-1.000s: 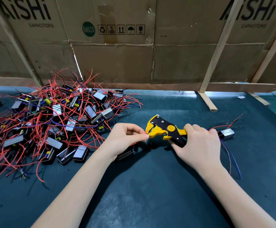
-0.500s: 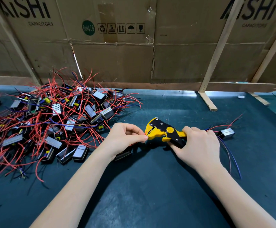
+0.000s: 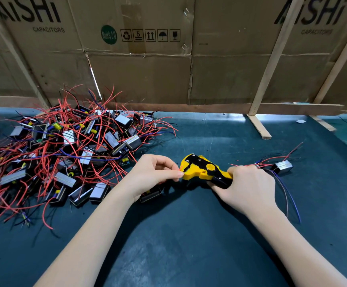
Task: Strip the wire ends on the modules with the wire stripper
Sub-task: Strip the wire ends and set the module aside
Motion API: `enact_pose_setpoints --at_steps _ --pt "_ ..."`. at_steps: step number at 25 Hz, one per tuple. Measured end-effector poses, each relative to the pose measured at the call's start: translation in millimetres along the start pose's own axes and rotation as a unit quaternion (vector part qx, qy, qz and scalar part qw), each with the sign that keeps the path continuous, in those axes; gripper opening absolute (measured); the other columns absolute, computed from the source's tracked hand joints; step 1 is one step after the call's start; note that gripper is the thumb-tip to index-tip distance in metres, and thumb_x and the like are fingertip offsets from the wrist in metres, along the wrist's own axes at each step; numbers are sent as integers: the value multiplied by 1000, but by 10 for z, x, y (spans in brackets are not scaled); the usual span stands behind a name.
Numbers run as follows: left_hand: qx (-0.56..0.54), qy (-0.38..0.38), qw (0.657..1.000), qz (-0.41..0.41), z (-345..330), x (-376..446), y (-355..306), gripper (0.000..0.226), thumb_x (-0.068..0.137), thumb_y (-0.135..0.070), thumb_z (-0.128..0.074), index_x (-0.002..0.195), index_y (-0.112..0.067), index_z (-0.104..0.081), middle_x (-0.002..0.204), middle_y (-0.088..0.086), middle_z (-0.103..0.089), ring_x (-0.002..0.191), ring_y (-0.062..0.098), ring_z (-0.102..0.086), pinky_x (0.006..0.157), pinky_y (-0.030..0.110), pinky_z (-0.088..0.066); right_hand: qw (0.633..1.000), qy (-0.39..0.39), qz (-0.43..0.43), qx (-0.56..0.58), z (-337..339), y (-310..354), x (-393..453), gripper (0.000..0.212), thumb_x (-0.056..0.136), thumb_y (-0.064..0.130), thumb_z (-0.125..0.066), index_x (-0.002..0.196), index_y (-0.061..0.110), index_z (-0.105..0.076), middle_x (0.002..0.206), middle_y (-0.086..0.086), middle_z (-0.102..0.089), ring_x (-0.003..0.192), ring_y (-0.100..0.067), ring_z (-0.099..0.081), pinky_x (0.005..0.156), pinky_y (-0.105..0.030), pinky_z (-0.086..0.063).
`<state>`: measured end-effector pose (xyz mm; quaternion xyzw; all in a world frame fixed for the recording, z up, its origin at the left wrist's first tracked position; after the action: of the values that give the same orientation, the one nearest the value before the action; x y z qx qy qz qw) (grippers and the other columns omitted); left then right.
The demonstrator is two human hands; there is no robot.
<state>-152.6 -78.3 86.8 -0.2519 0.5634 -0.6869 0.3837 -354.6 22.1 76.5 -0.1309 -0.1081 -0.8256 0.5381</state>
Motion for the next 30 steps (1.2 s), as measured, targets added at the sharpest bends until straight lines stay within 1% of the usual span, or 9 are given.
enact_pose_setpoints --at_steps 3,7,9,12,17,21,24,28,30 --pt "14 -10 1000 -1 -16 13 -8 10 83 -11 -75 75 -11 -70 53 -4 -58 44 1 -42 46 9 -31 999 -31 -3 26 38 -48 34 53 71 73 -58 66 22 -47 65 4 -55 72 -27 -61 56 -31 -28" --pt "41 -7 999 -5 -37 9 -5 9 84 -14 -74 76 -12 -72 51 -5 -47 47 5 -35 46 13 -28 994 -71 -26 75 67 -158 64 53 73 67 -62 70 17 -45 68 1 -52 70 -32 -58 63 -36 -34" --pt "46 9 999 -16 -42 -5 -24 7 87 -11 -71 81 -8 -71 53 -6 -55 50 6 -42 49 12 -33 992 -73 -48 96 80 -202 74 54 73 68 -60 71 16 -48 68 1 -51 72 -32 -59 66 -38 -40" --pt "47 40 998 -14 -41 -25 -50 12 92 -1 -62 83 -6 -69 64 2 -68 54 8 -53 50 14 -40 986 -79 -78 125 128 -262 86 53 74 67 -62 71 15 -49 69 0 -52 71 -31 -57 69 -40 -45" --pt "119 21 993 -17 -28 -39 -68 14 87 -6 -67 76 -12 -72 55 -5 -47 47 5 -36 47 13 -29 977 -96 -104 161 196 -315 98 53 76 62 -65 71 12 -51 70 -2 -55 70 -34 -56 75 -45 -46" --pt "115 11 993 -26 -23 -35 -54 5 87 -7 -70 82 -7 -72 58 -4 -48 54 10 -39 50 16 -32 975 -90 -105 174 214 -314 95 51 76 61 -67 72 12 -53 71 -3 -55 73 -35 -57 78 -47 -46" --pt "156 -10 987 -42 -22 -16 -32 8 89 -10 -67 81 -7 -68 59 -3 -49 53 11 -39 53 22 -33 977 -85 -102 166 215 -310 92 52 76 61 -66 72 12 -52 71 -3 -55 73 -35 -57 78 -47 -46" --pt "210 -19 973 -89 -30 -18 -67 12 89 -11 -67 79 -5 -66 57 -6 -48 47 3 -36 51 15 -31 979 -84 -95 161 212 -307 90 52 76 62 -66 73 12 -53 71 -3 -56 73 -35 -58 78 -47 -46" --pt "156 -12 986 -63 -40 -1 -67 17 93 -12 -62 77 -8 -65 57 -6 -47 44 3 -35 47 13 -30 978 -84 -94 163 211 -308 86 51 75 62 -67 72 13 -52 70 -2 -56 72 -34 -57 76 -46 -46"
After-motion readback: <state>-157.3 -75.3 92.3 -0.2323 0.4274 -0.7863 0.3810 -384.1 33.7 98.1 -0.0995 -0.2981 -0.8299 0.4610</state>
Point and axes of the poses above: each hand's wrist, its own x-axis towards the middle knuckle, its own z-axis out of the back of the hand, y = z × x, the point moved 2 cm from there along x, towards the middle knuckle
